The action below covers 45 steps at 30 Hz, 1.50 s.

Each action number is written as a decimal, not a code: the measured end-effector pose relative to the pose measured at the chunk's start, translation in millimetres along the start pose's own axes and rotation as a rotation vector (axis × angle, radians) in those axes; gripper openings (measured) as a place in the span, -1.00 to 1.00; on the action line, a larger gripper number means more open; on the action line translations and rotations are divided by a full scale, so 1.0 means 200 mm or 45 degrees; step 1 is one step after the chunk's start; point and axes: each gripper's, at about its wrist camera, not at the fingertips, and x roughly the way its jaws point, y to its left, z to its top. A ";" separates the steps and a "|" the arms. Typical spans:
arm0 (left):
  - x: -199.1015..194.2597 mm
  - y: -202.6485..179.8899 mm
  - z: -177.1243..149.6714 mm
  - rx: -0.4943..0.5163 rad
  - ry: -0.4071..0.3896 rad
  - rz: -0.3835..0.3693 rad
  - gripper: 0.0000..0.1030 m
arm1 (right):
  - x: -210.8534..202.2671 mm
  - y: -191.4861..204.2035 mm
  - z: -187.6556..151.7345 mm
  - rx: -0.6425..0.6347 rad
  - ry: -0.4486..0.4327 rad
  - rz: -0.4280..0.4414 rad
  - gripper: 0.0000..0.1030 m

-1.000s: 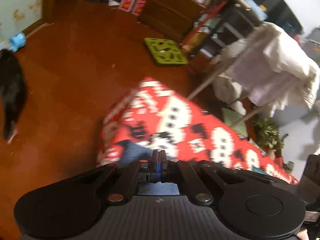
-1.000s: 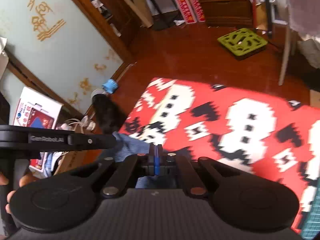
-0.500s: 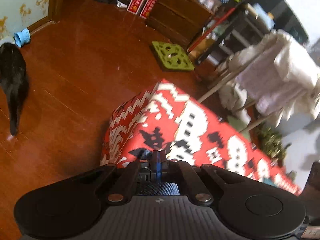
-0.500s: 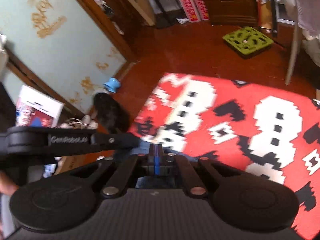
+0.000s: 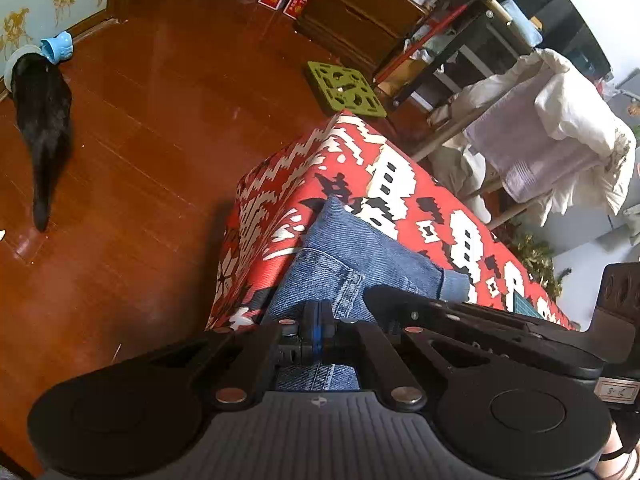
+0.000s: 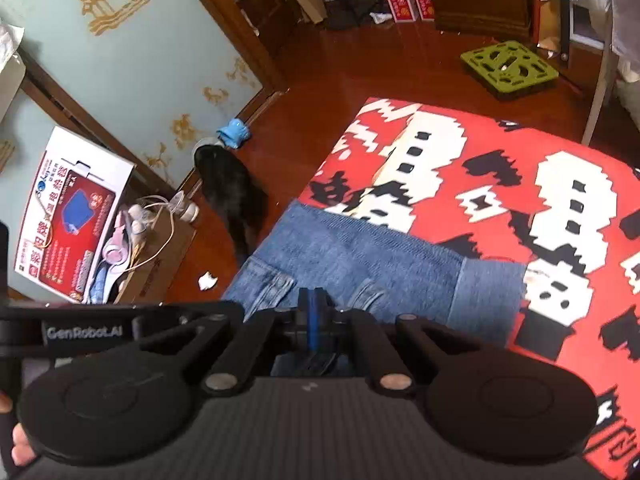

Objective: Fold clothes

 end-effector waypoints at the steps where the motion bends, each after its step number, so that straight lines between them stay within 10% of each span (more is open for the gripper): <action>1: 0.00 0.00 0.00 0.005 -0.008 0.003 -0.99 | 0.01 -0.01 0.00 0.003 -0.012 -0.001 -1.00; 11: -0.08 -0.03 0.01 -0.013 -0.050 -0.036 -1.00 | -0.06 0.01 0.06 0.045 -0.107 -0.036 -1.00; 45: -0.28 0.09 -0.51 0.080 0.026 0.017 -0.98 | -0.19 0.37 -0.48 -0.260 0.132 0.127 -1.00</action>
